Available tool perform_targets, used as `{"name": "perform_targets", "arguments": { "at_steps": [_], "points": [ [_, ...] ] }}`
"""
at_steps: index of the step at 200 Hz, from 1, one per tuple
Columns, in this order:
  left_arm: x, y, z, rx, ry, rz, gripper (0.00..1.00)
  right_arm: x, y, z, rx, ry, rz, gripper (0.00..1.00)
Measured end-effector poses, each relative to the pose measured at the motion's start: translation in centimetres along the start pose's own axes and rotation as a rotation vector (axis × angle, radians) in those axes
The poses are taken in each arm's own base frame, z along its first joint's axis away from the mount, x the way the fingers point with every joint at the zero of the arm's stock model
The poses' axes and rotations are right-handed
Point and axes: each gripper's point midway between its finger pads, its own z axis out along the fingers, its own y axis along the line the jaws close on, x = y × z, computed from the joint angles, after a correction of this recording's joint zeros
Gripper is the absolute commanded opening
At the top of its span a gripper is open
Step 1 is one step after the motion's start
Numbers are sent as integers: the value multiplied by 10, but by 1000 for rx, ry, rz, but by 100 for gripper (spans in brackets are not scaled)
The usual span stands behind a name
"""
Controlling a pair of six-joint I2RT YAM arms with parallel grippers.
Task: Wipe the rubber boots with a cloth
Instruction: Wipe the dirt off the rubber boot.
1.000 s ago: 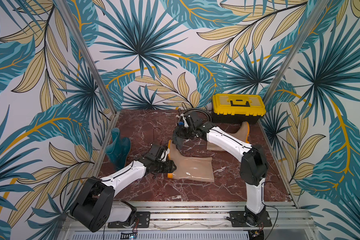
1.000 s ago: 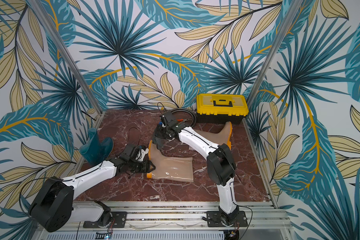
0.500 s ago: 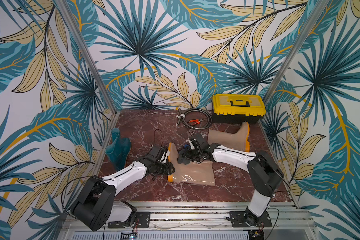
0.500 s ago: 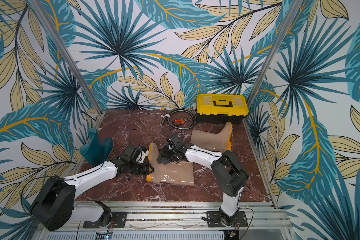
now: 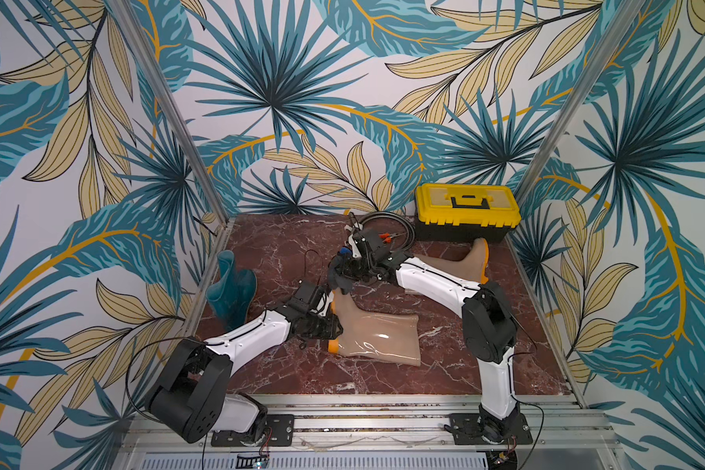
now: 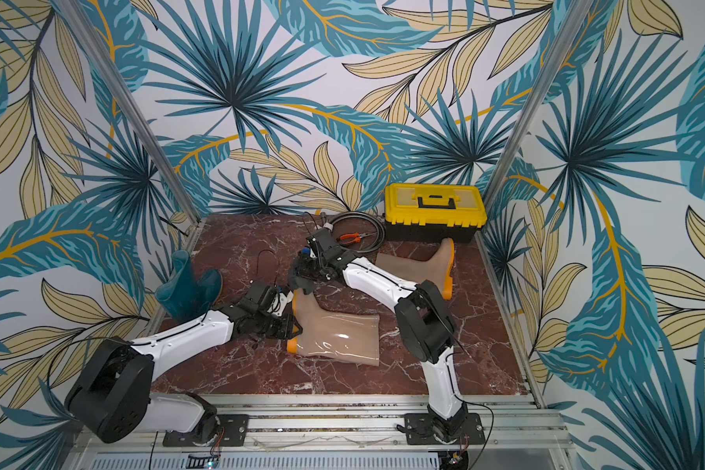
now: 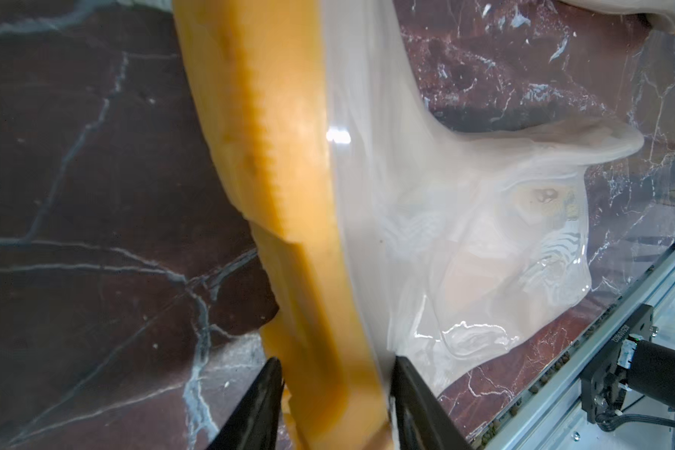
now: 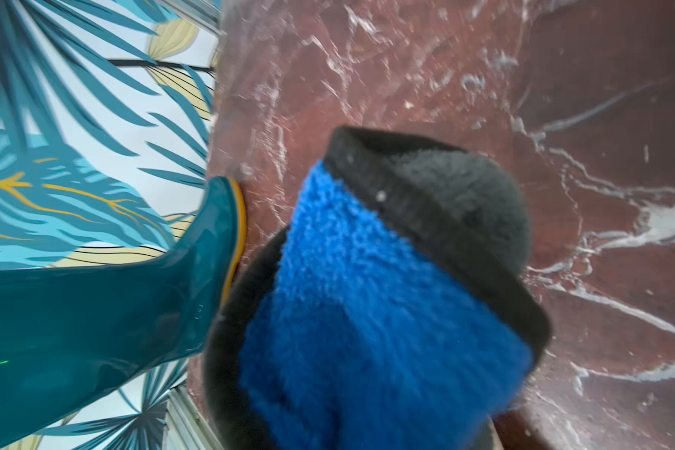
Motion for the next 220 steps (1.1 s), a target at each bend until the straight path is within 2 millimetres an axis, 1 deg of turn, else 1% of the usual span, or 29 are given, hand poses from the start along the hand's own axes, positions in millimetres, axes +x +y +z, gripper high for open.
{"name": "perform_targets", "arguments": {
  "at_steps": [12,27,39,62,73,85,98,117,136,151,159,170,183,200,211,220],
  "points": [
    [-1,1,0,-4,-2,0,47,13,-14,5,18,27,17,0],
    [-1,2,1,-11,-2,1,47,29,-30,3,39,44,35,0],
    [-2,3,2,-12,0,4,47,43,-40,-6,54,57,42,0],
    [-5,3,3,-11,8,1,47,85,-53,-29,91,113,38,0],
    [-7,2,2,-12,7,2,52,101,-56,-38,100,133,32,0],
    [-12,2,0,-15,-10,3,61,109,-57,-48,114,142,25,0],
    [-19,1,-6,-14,-41,4,68,105,-56,-56,128,127,14,0],
    [-29,-6,-23,0,-107,17,71,85,-44,-63,134,84,-14,0],
    [-35,-13,-45,20,-184,26,71,54,-18,-67,103,23,-50,0],
    [-32,-13,-53,30,-210,20,70,30,6,-64,64,-20,-80,0],
    [-27,-8,-52,28,-207,6,68,21,16,-60,48,-34,-92,0],
    [-16,-1,-47,24,-182,-19,67,9,28,-50,31,-46,-108,0],
    [-2,6,-38,24,-136,-46,67,2,33,-37,26,-44,-117,0],
    [14,12,-26,26,-77,-74,62,4,29,-19,34,-23,-116,0],
    [21,15,-19,25,-39,-93,57,12,21,-10,46,5,-102,0],
    [22,12,-15,49,-23,-96,53,20,12,-5,57,28,-88,0]
  ]
}}
